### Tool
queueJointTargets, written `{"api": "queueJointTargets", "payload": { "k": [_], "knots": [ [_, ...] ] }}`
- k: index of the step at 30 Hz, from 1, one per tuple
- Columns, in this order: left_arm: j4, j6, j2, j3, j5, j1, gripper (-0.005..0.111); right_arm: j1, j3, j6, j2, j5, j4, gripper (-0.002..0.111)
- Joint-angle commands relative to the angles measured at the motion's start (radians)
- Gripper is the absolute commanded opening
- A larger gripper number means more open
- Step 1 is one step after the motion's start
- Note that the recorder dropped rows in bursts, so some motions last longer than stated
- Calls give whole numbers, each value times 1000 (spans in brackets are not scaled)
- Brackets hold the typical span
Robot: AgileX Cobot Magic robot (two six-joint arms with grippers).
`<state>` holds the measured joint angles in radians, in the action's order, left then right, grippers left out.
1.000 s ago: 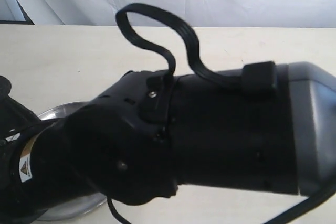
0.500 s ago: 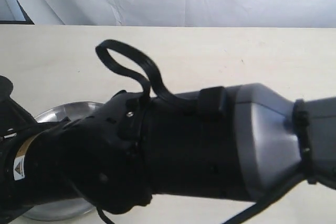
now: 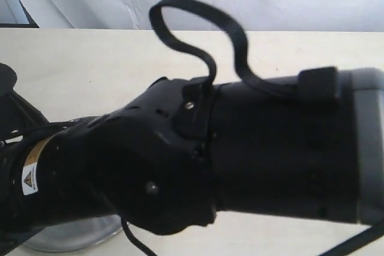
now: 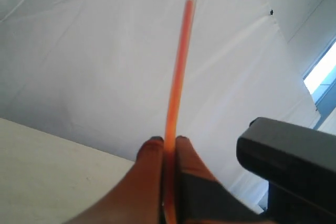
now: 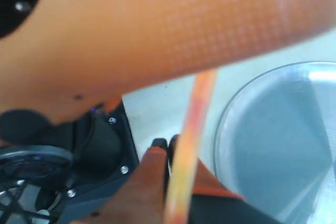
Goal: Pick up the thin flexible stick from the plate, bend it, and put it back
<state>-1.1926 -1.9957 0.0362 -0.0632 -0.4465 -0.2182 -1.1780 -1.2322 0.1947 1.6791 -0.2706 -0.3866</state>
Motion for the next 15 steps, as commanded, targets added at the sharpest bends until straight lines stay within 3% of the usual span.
{"api": "queueJointTargets", "payload": {
  "k": [1, 5, 11, 13, 15],
  "knots": [
    [-23, 18, 0, 23, 27, -12, 1, 4, -21, 14, 41, 124, 15, 0],
    [-32, 18, 0, 23, 27, -12, 8, 4, -21, 14, 65, 195, 20, 0],
    [-38, 15, 0, 23, 23, -12, 41, 4, -21, 14, 66, 255, 16, 0],
    [-38, 15, 0, 23, 17, -12, 41, 4, -21, 14, 66, 258, 16, 0],
    [-52, 15, 0, 23, 8, -12, 30, 4, -21, 14, 66, 258, 16, 0]
  ]
}}
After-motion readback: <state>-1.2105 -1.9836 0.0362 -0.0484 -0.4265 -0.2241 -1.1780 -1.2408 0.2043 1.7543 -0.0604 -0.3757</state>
